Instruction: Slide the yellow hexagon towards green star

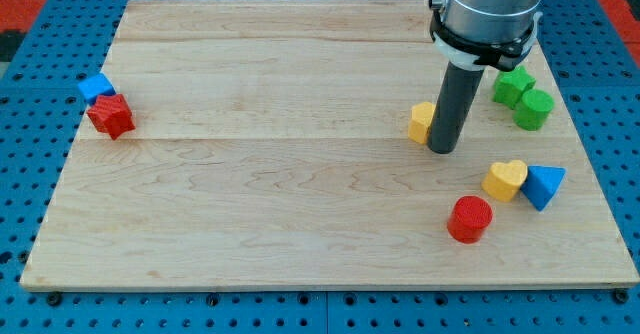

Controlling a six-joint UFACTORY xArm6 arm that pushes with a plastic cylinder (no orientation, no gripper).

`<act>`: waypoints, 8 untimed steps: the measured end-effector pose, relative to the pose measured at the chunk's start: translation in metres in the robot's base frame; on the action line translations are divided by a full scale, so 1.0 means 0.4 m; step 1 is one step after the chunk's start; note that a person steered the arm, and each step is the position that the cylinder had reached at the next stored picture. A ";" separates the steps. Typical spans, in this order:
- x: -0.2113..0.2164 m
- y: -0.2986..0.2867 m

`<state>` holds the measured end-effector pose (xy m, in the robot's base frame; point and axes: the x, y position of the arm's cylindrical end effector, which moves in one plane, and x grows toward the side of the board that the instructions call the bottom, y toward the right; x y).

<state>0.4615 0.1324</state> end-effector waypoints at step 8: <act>-0.127 -0.015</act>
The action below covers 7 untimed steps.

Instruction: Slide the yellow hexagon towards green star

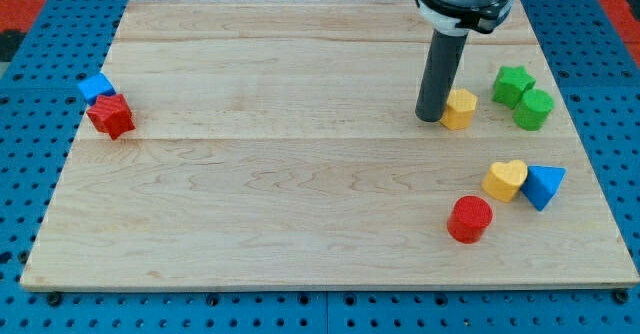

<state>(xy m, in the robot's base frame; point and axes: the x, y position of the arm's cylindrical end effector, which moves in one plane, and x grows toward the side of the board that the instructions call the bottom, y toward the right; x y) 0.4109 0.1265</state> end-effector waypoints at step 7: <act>-0.007 0.085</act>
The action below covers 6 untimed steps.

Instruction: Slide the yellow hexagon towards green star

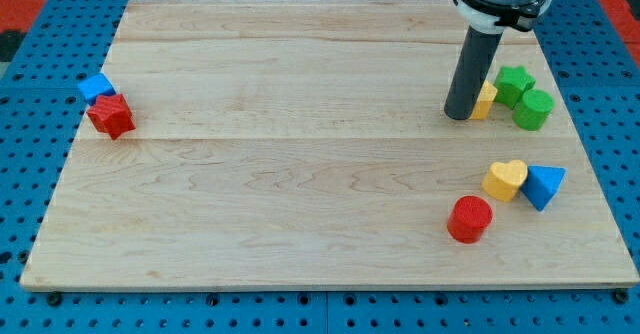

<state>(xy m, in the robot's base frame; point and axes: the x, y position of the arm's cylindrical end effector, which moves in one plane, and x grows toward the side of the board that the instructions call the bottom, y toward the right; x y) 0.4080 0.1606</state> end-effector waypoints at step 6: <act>0.024 0.018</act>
